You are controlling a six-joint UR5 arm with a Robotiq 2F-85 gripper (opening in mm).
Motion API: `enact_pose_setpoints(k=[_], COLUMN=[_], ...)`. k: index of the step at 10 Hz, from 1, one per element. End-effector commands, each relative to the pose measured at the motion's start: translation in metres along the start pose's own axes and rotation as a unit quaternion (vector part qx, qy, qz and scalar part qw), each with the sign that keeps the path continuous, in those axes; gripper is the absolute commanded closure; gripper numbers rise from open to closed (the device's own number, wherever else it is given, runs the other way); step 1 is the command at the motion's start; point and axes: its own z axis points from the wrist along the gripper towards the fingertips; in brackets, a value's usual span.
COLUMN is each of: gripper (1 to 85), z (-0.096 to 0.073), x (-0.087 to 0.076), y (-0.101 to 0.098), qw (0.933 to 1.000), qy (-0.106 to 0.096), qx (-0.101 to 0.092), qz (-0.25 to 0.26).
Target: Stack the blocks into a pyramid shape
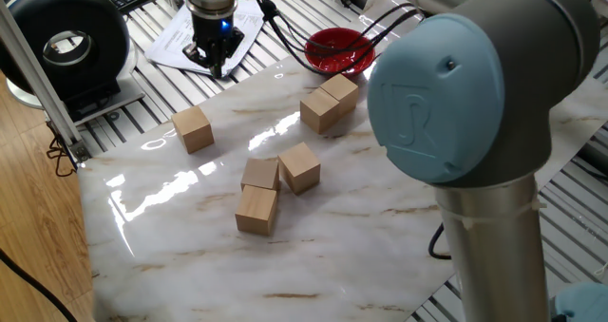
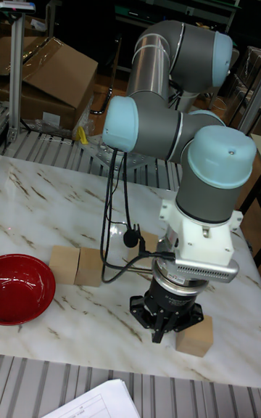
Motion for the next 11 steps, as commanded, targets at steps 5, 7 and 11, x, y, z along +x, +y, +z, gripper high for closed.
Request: enact_pose_setpoints(k=[5,7,11], gripper=[84.3,84.3,84.7], z=[-0.009,-0.007,-0.013], x=[0.007,0.008,0.004], y=[0.023,0.032,0.052], qw=[0.9988,0.9987,0.9966], qy=[0.037,0.037,0.032], qx=[0.026,0.016,0.021], qz=[-0.02,-0.032,-0.073])
